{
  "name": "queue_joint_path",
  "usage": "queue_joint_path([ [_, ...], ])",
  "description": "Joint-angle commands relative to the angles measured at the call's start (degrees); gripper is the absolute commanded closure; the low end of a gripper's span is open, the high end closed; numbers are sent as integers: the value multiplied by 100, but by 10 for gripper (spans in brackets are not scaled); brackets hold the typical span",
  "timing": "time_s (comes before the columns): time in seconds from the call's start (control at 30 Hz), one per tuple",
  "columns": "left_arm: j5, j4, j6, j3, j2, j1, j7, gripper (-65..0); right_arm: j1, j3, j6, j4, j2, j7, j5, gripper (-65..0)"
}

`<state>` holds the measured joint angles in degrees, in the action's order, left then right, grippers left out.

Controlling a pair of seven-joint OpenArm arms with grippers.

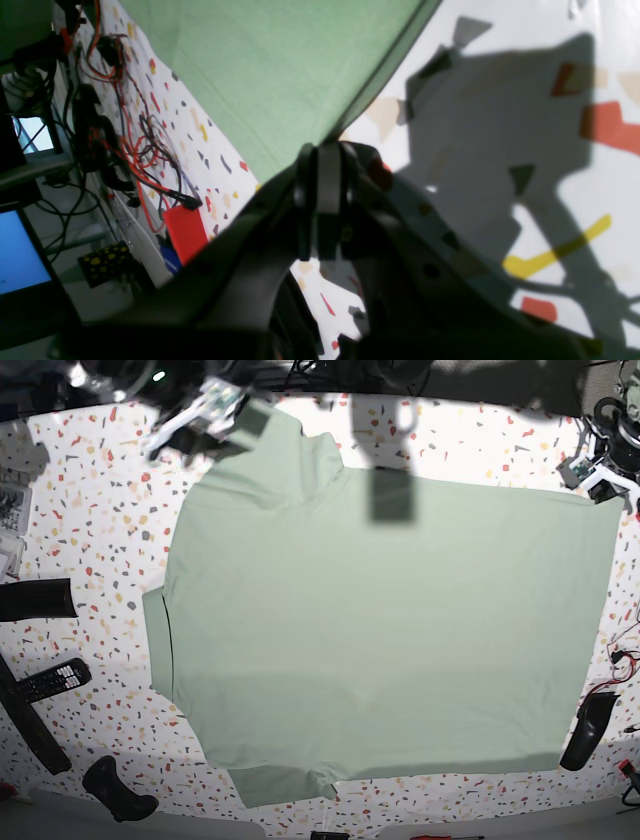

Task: Fold the T-shirt properly
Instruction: 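Grasp the hem corners with the left and right grippers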

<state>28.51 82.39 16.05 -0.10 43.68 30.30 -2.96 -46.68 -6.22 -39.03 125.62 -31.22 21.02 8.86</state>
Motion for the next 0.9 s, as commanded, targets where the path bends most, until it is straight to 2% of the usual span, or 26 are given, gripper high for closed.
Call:
queue_joint_path([
  [0.0,-4,9,146,-15,63,33,-37,0,35,-146,170,94,-4,-101,122,-401],
  [0.1,-7,9,144,-15,63,33,-37,0,267,-651,636,94,186,72,592,-401],
  [0.2,-7,9,144,-15,63,33,-37,0,525,-1029,1154,90,463,605,931,-401],
  [0.27,-4,9,144,-15,63,31,-37,0,649,-1213,1211,83,599,872,938,-401],
  [0.43,-7,9,133,-15,63,33,-37,0,697,-1563,1220,-160,682,909,981,-401],
  [0.6,-7,9,136,-15,63,33,-37,0,699,-1635,1893,-846,680,833,1845,-401],
  [0.73,-7,9,136,-15,63,31,-37,0,699,-1635,1895,-1303,680,629,1932,-401],
  [0.87,-7,9,136,-15,63,31,-37,0,695,-1635,1895,-1543,680,726,1952,-401],
])
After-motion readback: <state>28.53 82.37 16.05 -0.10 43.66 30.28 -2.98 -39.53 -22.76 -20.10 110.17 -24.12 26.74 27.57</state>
